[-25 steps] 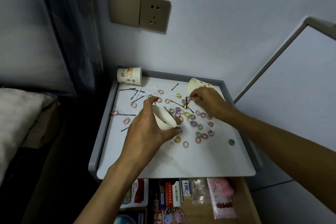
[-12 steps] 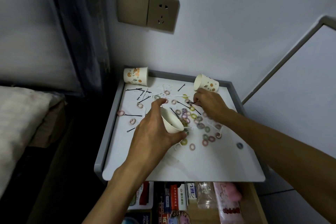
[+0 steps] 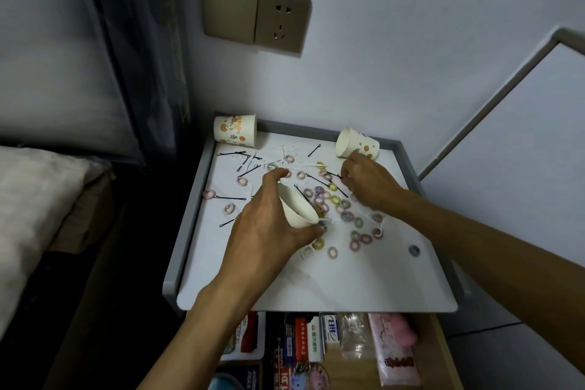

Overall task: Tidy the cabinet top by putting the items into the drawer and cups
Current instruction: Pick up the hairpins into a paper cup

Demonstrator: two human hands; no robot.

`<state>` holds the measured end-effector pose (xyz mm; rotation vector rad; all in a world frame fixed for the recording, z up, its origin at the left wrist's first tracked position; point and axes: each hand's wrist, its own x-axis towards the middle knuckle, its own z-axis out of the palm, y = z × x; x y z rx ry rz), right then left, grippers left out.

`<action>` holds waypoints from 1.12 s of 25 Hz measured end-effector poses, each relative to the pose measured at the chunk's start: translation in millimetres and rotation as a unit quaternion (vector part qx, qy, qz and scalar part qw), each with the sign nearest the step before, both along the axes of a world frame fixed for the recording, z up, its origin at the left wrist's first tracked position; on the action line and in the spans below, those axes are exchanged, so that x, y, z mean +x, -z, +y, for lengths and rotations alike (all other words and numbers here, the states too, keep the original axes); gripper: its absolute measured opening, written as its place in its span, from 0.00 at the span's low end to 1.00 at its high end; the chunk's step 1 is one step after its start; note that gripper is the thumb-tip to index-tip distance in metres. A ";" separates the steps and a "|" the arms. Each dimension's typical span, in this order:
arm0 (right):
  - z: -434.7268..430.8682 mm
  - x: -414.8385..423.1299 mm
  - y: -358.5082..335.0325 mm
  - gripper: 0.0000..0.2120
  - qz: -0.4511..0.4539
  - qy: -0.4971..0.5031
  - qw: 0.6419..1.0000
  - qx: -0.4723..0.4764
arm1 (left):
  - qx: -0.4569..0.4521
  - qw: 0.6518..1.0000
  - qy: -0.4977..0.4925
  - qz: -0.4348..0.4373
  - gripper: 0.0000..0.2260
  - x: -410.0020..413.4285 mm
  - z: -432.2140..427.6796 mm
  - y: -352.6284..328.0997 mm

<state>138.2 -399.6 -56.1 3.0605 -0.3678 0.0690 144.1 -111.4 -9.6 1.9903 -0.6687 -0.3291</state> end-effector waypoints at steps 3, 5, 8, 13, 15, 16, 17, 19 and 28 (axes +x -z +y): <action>1.9 -5.0 1.7 0.04 -0.001 0.084 0.991 0.104 | 0.004 1.000 0.000 -0.001 0.40 -0.7 -0.7 1.7; 5.0 -7.4 1.2 0.04 -0.019 0.122 0.980 0.153 | 0.004 1.000 0.001 -0.002 0.40 -1.9 -1.3 2.0; 8.1 -9.2 2.7 0.07 -0.030 0.151 0.967 0.202 | 0.003 1.000 0.000 -0.006 0.40 -1.4 -1.8 1.7; 13.4 -9.2 9.0 0.04 -0.041 0.151 0.970 0.186 | 0.005 1.000 0.001 -0.007 0.40 -1.0 -1.4 2.6; 17.6 -8.5 14.3 0.05 -0.033 0.123 0.986 0.111 | 0.005 1.000 0.000 -0.010 0.40 -1.1 -1.6 3.0; 19.2 -8.2 17.0 0.06 -0.019 0.103 0.993 0.062 | 0.005 1.000 -0.001 -0.010 0.40 -1.0 -1.5 2.9; 21.3 -8.8 18.5 0.07 0.001 0.084 0.996 0.016 | 0.005 1.000 -0.001 -0.008 0.40 -0.9 -1.7 2.4; 23.1 -11.1 19.5 0.10 0.025 0.062 0.997 -0.032 | 0.003 1.000 -0.001 -0.006 0.40 -0.5 -1.5 1.2; 35.9 -16.1 -52.6 0.06 -0.115 0.026 0.960 0.255 | 0.006 1.000 -0.003 -0.009 0.41 2.9 1.5 0.0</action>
